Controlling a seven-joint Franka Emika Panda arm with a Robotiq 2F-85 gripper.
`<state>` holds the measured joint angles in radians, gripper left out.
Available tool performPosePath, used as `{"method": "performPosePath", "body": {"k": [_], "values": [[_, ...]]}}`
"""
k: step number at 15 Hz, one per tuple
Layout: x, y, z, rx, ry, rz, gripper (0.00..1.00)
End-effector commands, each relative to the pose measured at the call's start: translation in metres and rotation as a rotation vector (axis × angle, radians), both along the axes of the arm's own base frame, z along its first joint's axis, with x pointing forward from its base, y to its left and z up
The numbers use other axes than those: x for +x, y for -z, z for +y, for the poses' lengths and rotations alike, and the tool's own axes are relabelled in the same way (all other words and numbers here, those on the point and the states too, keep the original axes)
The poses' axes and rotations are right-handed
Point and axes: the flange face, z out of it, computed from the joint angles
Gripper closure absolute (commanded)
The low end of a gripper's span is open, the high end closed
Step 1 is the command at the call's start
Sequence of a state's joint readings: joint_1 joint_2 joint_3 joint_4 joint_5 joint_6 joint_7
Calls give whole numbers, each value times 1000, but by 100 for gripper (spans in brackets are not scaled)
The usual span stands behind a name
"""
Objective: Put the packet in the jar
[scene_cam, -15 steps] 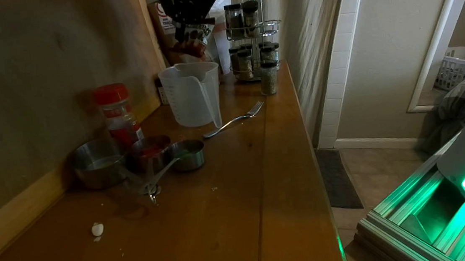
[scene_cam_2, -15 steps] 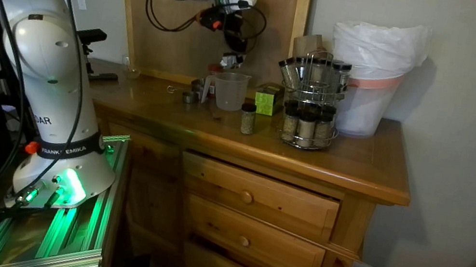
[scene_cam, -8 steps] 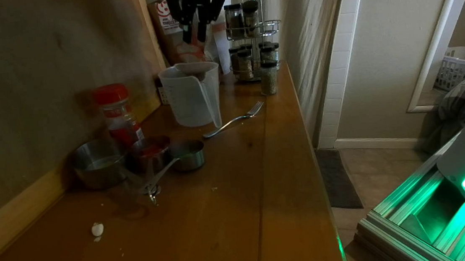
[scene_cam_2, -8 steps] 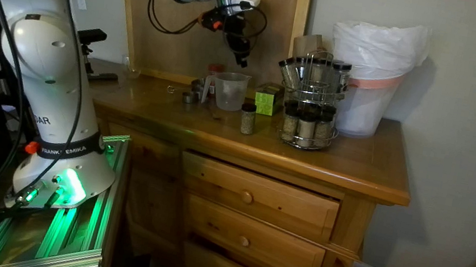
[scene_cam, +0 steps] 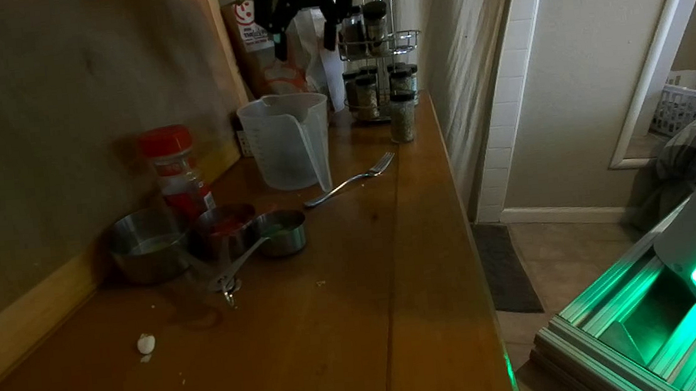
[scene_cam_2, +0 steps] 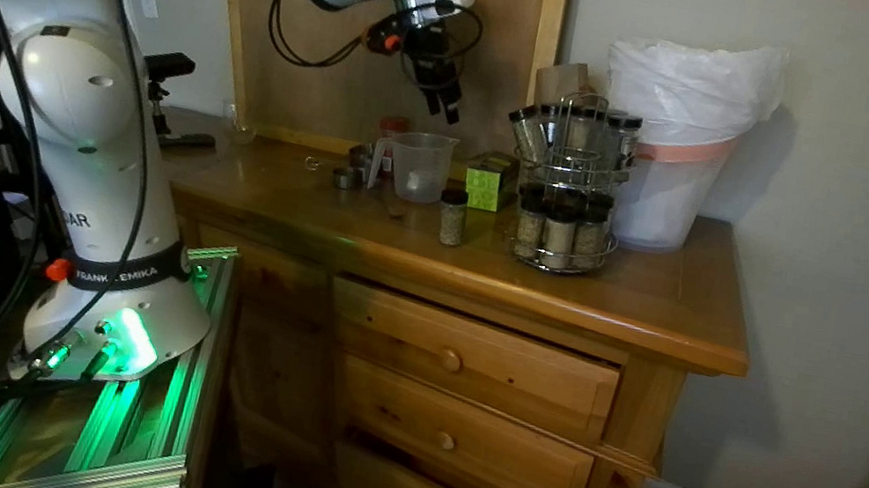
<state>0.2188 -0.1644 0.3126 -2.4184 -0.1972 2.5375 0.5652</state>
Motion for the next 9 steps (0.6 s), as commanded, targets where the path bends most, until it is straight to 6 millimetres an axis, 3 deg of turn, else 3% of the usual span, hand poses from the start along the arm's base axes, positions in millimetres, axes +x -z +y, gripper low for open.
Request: {"method": "performPosePath", "body": {"k": [1, 4, 5, 9], "values": [[-31, -11, -22, -62, -44, 24, 0], [-63, -20, -42, -80, -52, -41, 0], [-33, -10, -24, -77, -44, 5, 0], [-58, -20, -38, -94, -44, -34, 0]]}}
